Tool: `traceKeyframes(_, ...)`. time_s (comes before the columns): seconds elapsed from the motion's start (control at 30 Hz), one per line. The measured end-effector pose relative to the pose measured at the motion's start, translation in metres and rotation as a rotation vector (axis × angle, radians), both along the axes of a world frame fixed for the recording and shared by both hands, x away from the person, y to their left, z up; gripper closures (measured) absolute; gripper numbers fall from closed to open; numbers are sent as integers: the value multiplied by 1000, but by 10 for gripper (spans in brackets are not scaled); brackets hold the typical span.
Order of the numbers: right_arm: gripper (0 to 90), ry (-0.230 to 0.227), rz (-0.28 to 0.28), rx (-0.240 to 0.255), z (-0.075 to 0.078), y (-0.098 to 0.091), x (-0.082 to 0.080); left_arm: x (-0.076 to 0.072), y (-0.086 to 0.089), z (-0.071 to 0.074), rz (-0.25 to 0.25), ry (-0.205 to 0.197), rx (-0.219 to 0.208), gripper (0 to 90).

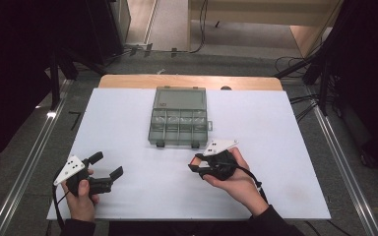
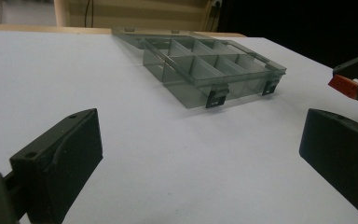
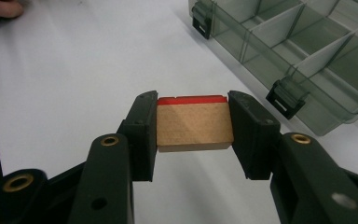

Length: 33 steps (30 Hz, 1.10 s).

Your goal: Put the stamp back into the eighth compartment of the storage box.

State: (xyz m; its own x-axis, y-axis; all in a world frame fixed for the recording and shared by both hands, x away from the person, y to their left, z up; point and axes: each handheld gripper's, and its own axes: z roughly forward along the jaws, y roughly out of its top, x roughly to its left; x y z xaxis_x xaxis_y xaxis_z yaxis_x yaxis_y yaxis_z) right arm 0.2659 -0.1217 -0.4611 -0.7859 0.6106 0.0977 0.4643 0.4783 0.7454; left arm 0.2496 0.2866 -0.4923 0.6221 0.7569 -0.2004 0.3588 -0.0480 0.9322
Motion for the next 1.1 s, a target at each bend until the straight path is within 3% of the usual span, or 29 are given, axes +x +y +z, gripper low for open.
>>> traceKeyframes(1.1,538,-8,-18,27,19,-4,20,0,2,0,-2,1,-11,0)
